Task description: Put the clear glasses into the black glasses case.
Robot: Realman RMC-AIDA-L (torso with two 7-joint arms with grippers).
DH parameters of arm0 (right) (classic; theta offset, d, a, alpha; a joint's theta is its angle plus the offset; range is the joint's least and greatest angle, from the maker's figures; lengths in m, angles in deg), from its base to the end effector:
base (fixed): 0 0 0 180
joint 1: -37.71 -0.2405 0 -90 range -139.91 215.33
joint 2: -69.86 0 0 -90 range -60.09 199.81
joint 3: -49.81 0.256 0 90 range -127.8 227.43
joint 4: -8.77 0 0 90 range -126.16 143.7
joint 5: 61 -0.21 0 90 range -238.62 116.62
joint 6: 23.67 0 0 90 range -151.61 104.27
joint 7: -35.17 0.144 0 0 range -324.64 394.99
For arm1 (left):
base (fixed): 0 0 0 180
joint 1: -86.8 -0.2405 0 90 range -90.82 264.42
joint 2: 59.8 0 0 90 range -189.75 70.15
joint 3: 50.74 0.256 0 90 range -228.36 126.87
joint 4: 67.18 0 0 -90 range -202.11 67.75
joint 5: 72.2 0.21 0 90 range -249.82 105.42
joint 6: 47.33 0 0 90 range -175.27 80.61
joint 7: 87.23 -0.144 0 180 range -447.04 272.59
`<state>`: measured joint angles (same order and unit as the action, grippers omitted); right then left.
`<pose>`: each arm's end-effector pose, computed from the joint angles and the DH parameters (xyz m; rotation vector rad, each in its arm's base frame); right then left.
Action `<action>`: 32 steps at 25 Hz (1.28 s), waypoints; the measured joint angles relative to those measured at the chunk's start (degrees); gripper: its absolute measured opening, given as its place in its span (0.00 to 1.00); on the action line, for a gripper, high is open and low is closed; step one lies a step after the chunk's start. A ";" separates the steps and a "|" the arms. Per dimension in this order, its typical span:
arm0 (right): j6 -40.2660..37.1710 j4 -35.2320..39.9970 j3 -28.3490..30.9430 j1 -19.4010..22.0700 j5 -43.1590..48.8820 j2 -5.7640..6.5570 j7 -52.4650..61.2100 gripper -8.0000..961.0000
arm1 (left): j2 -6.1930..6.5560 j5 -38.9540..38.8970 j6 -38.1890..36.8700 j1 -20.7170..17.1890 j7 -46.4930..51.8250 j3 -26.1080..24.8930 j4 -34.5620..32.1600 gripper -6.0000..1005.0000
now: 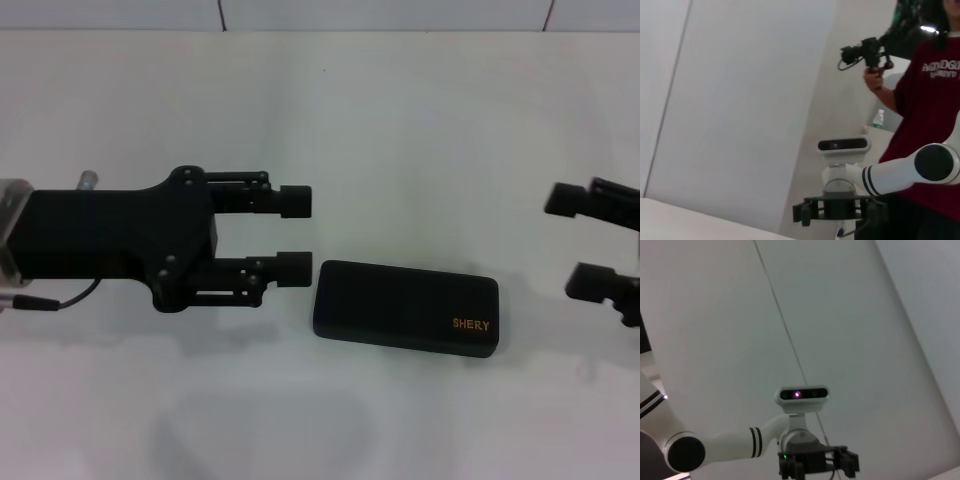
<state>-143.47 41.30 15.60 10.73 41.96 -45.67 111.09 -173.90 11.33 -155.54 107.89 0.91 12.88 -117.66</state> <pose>0.2430 0.2688 0.0495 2.7872 -0.4271 -1.3758 -0.2082 0.2767 0.0424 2.8244 0.3768 1.1264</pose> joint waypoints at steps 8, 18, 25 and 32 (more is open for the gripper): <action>1.23 -0.02 -1.46 -2.34 0.19 0.00 1.51 0.92 | 0.99 0.26 -0.44 0.52 -1.83 -0.42 1.99 0.66; 2.65 -0.01 -4.37 -2.89 0.24 -0.05 1.52 0.92 | 1.22 0.26 -0.43 0.01 -3.19 -0.60 2.23 0.66; 2.66 -0.01 -5.01 -2.45 0.20 -0.13 1.52 0.92 | 1.12 0.26 -0.36 -0.72 -3.21 -0.61 2.32 0.66; 2.46 -0.01 -5.20 -2.29 -0.17 -0.22 1.44 0.92 | 0.88 1.18 -0.18 -1.07 -3.24 -0.81 2.40 0.66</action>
<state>-141.01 41.29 10.39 8.44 41.79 -45.89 112.52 -173.02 12.51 -155.72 106.82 -2.33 12.07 -115.26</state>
